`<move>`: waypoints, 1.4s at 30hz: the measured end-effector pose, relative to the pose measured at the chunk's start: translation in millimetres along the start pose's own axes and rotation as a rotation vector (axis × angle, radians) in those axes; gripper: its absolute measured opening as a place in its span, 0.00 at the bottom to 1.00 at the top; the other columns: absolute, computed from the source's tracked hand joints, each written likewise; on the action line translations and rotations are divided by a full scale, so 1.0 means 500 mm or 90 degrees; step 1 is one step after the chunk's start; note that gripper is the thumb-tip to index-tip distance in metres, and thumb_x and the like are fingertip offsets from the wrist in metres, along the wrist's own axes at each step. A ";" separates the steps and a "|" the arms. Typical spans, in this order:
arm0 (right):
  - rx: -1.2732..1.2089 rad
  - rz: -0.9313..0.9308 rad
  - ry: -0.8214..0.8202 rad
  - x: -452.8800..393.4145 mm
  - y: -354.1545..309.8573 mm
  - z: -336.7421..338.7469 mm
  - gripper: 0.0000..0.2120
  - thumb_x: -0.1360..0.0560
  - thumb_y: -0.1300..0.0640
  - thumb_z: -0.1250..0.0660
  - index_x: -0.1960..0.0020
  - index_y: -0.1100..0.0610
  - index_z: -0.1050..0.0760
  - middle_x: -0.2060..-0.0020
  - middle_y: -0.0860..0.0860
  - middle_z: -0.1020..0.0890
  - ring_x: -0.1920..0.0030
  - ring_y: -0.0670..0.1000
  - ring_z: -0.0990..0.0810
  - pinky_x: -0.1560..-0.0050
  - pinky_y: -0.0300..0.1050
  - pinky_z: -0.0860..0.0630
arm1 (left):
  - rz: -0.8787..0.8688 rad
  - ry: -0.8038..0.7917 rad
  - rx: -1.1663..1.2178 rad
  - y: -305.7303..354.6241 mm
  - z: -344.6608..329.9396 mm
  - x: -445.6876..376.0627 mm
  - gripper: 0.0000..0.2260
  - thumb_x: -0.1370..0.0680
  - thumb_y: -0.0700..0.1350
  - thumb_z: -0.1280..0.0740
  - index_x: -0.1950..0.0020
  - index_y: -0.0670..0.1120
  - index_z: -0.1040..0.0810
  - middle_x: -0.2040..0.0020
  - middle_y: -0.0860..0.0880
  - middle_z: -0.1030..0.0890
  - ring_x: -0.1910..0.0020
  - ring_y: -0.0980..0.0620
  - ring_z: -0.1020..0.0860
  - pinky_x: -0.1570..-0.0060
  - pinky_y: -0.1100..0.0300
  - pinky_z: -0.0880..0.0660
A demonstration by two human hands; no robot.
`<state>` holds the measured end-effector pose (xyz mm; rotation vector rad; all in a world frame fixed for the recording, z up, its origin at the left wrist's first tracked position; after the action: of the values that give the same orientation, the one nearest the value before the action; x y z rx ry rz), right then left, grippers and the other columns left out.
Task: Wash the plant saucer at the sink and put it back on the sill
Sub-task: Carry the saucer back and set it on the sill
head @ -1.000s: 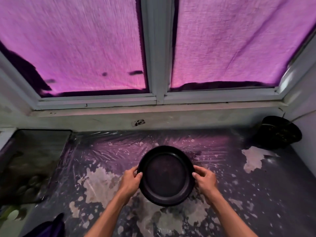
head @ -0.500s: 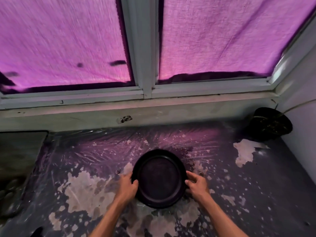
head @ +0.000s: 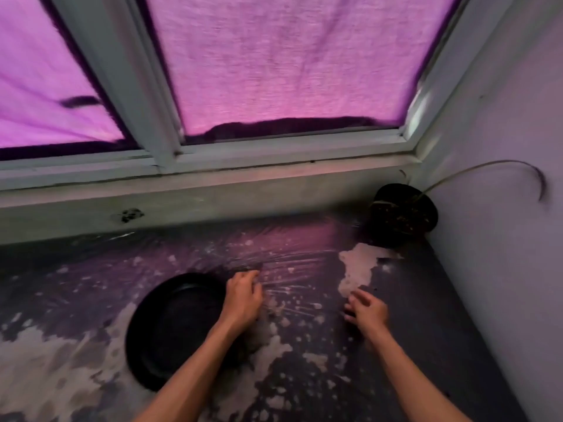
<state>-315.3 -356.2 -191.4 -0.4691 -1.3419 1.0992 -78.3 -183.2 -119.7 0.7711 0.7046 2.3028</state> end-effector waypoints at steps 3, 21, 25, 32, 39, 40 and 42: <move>-0.033 -0.001 0.033 -0.082 -0.052 0.094 0.17 0.22 0.65 0.36 0.34 0.65 0.28 0.53 0.59 0.20 0.61 0.53 0.21 0.74 0.36 0.22 | -0.020 -0.058 0.007 0.118 -0.095 -0.053 0.17 0.19 0.43 0.39 0.30 0.40 0.27 0.34 0.38 0.24 0.34 0.41 0.27 0.33 0.52 0.32; -0.268 0.073 0.050 -0.321 -0.234 0.239 0.14 0.21 0.53 0.36 0.37 0.52 0.24 0.54 0.50 0.17 0.58 0.50 0.16 0.65 0.45 0.20 | 0.084 -0.109 0.402 0.503 -0.350 -0.290 0.16 0.19 0.39 0.38 0.32 0.46 0.25 0.40 0.39 0.18 0.41 0.37 0.20 0.40 0.40 0.24; -0.237 0.088 0.065 -0.317 -0.236 0.244 0.14 0.21 0.59 0.37 0.35 0.59 0.25 0.50 0.56 0.17 0.51 0.57 0.17 0.51 0.55 0.18 | 0.072 -0.081 0.413 0.508 -0.346 -0.280 0.18 0.21 0.35 0.37 0.32 0.46 0.24 0.42 0.44 0.17 0.43 0.42 0.19 0.40 0.44 0.23; -0.170 0.133 0.125 -0.248 -0.202 0.241 0.17 0.24 0.59 0.32 0.36 0.62 0.25 0.47 0.54 0.17 0.54 0.43 0.16 0.52 0.40 0.18 | 0.074 -0.064 0.375 0.455 -0.309 -0.221 0.19 0.21 0.36 0.36 0.31 0.50 0.24 0.43 0.47 0.16 0.44 0.43 0.19 0.39 0.46 0.23; -0.123 0.115 0.100 -0.119 -0.158 0.168 0.18 0.24 0.59 0.31 0.36 0.64 0.24 0.42 0.58 0.18 0.44 0.54 0.19 0.40 0.56 0.23 | 0.073 -0.022 0.404 0.339 -0.238 -0.115 0.19 0.21 0.35 0.35 0.31 0.48 0.24 0.44 0.48 0.16 0.45 0.45 0.18 0.42 0.46 0.21; -0.108 0.125 0.099 -0.095 -0.157 0.155 0.18 0.24 0.59 0.31 0.37 0.64 0.24 0.42 0.58 0.19 0.43 0.53 0.20 0.39 0.52 0.24 | 0.069 -0.012 0.405 0.321 -0.222 -0.099 0.19 0.22 0.35 0.35 0.31 0.47 0.24 0.43 0.51 0.17 0.45 0.47 0.18 0.40 0.50 0.22; -0.066 0.148 0.104 -0.047 -0.155 0.128 0.18 0.24 0.58 0.31 0.37 0.65 0.24 0.41 0.58 0.19 0.44 0.50 0.21 0.43 0.41 0.27 | 0.058 0.013 0.391 0.285 -0.185 -0.066 0.19 0.22 0.35 0.34 0.31 0.45 0.24 0.45 0.55 0.20 0.43 0.52 0.21 0.41 0.60 0.25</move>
<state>-343.5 -431.0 -125.8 -0.7914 -1.2256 1.1573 -171.1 -328.5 -104.1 1.0612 1.4447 2.1819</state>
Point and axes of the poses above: each hand's wrist, its own x-axis away from the middle knuckle, its own z-axis out of the back of the hand, y = z × x, the point moved 5 cm from there along -x, towards the middle knuckle
